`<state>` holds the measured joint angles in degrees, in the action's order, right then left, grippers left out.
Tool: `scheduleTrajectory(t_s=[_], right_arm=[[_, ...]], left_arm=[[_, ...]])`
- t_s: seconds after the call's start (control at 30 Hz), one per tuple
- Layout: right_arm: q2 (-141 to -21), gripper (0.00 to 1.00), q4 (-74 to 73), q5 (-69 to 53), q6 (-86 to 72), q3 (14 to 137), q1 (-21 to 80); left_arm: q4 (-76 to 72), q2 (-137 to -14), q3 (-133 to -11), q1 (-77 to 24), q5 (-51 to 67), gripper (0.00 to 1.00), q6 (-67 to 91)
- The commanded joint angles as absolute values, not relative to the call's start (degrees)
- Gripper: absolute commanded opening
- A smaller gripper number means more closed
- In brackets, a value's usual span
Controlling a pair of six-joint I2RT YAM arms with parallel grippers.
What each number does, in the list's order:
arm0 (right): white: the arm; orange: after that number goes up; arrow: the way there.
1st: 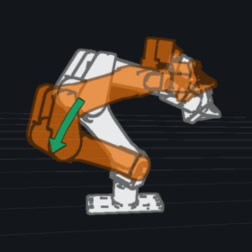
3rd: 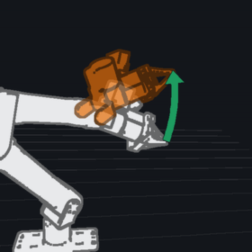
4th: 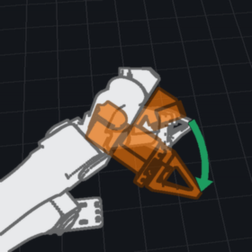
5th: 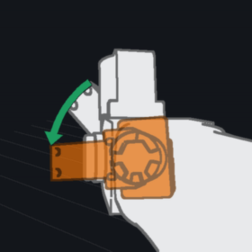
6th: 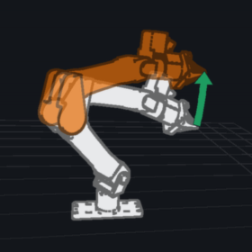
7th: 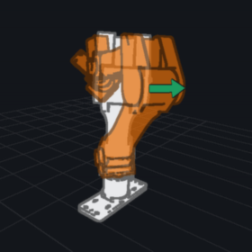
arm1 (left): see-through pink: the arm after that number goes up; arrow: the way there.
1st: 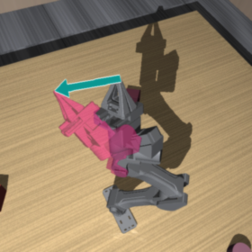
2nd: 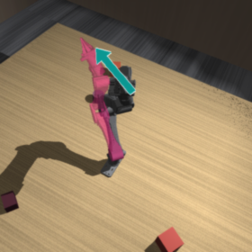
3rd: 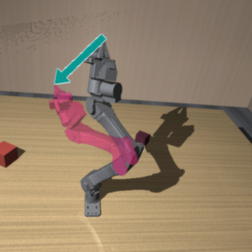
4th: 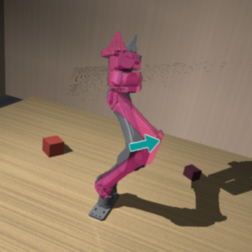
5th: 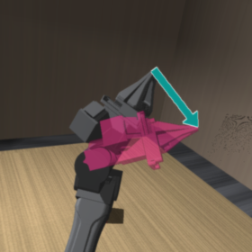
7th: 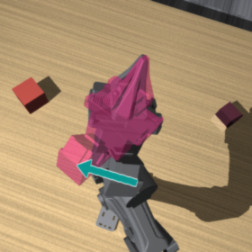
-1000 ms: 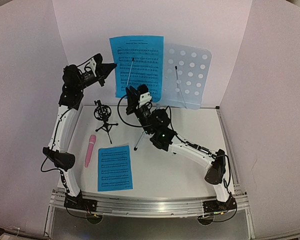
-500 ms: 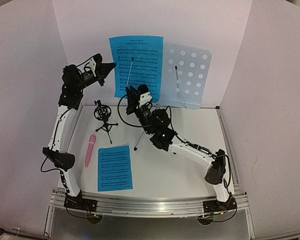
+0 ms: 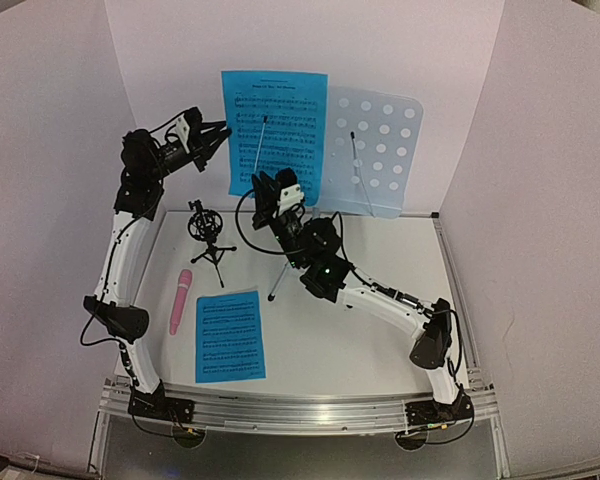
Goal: Set up the instrument practice props
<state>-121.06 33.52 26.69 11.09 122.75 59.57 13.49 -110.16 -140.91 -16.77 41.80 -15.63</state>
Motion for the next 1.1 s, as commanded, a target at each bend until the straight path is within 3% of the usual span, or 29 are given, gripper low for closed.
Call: scheduleTrajectory(t_s=[0.0,0.23,0.33,0.43,0.53,0.6,0.87,1.07], right_arm=[[-115.84,0.16,35.9,25.81,11.29,120.99,60.25],[-107.9,0.23,34.31,22.39,12.59,111.78,63.52],[-105.07,0.31,25.97,21.13,13.08,110.3,65.68],[-103.38,0.41,14.37,21.3,11.32,111.1,68.4],[-102.05,0.67,3.09,23.44,5.35,110.56,71.1],[-101.13,0.8,-3.4,23.32,-0.61,108.29,72.33],[-102.81,0.82,-11.4,19.29,-22.95,95.09,73.57],[-110.2,0.86,-13.05,19.66,-33.21,93.81,72.12]], left_arm=[[14.11,-105.49,-141.76,-15.91,41.36,0.28,-16.46],[21.26,-94.13,-133.95,-15.17,41.0,0.58,-22.91],[26.45,-89.62,-131.5,-15.16,40.17,0.68,-25.32],[31.68,-84.83,-129.29,-15.18,37.63,0.79,-24.16],[37.39,-78.55,-123.64,-15.13,34.87,0.86,-23.86],[42.04,-74.22,-119.36,-15.13,32.87,0.87,-23.58],[69.19,-60.53,-100.29,-15.17,27.93,0.85,-24.81],[81.12,-55.35,-73.02,-15.13,23.17,0.83,-29.71]])
